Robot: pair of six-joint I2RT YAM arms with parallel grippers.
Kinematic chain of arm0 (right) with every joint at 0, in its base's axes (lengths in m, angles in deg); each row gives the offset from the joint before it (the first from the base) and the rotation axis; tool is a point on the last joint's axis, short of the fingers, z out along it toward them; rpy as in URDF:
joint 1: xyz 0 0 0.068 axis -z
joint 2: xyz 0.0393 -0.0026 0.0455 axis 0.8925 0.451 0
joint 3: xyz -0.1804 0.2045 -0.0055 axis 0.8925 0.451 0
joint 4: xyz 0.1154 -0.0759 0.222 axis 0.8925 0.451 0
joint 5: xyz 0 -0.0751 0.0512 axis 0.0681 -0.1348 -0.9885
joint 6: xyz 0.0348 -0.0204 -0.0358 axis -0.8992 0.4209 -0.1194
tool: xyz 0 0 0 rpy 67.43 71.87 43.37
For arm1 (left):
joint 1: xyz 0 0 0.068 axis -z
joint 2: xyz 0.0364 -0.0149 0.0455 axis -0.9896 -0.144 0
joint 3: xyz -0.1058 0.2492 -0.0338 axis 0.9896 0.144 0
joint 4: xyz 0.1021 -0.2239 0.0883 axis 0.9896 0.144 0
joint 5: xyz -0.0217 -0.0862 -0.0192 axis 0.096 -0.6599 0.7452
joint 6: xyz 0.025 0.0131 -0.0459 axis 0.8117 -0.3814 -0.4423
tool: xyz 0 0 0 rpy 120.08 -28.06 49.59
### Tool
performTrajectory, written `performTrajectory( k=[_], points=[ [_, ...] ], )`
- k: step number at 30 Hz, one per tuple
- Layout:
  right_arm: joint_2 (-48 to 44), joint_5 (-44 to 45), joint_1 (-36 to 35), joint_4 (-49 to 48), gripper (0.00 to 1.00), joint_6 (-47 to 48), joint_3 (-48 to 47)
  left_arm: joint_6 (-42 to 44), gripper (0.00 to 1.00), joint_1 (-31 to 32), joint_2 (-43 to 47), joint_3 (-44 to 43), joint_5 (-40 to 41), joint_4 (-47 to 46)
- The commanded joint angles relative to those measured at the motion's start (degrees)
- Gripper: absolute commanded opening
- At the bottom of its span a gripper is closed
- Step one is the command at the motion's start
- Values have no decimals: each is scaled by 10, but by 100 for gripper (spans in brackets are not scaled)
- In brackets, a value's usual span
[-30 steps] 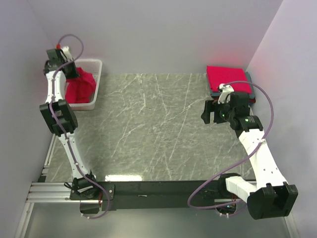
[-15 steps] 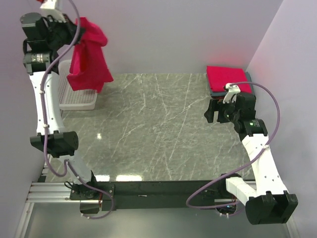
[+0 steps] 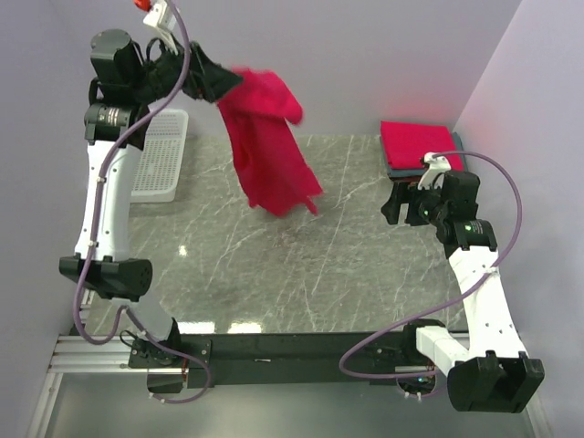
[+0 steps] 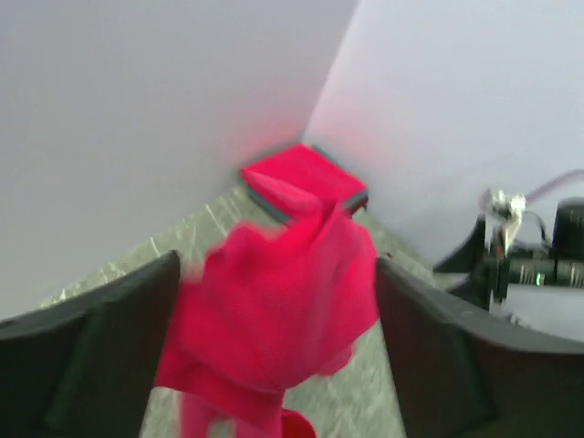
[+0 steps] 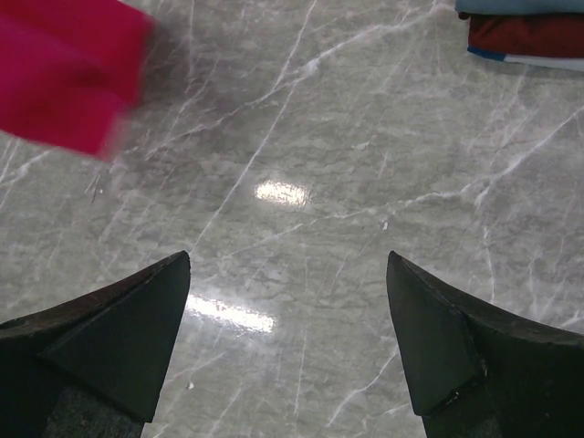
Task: Fold and stack the t-shirts
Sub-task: Move the tshirt to the center of the board, then flatten the tshirt out
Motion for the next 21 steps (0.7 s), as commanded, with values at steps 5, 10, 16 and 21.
performTrajectory(
  k=[5,10,16,21],
  points=[
    [8,-32,7,16,93,27,-26,52,100,-119,128,256,-139,-28],
    [63,-75,8,50,90,64,-56,266,99,-134,128,345,-78,143],
    [180,-88,-10,79,85,74,-118,362,87,-86,142,512,-12,163],
    [300,-96,-42,75,75,60,-149,344,89,39,145,588,49,80]
  ],
)
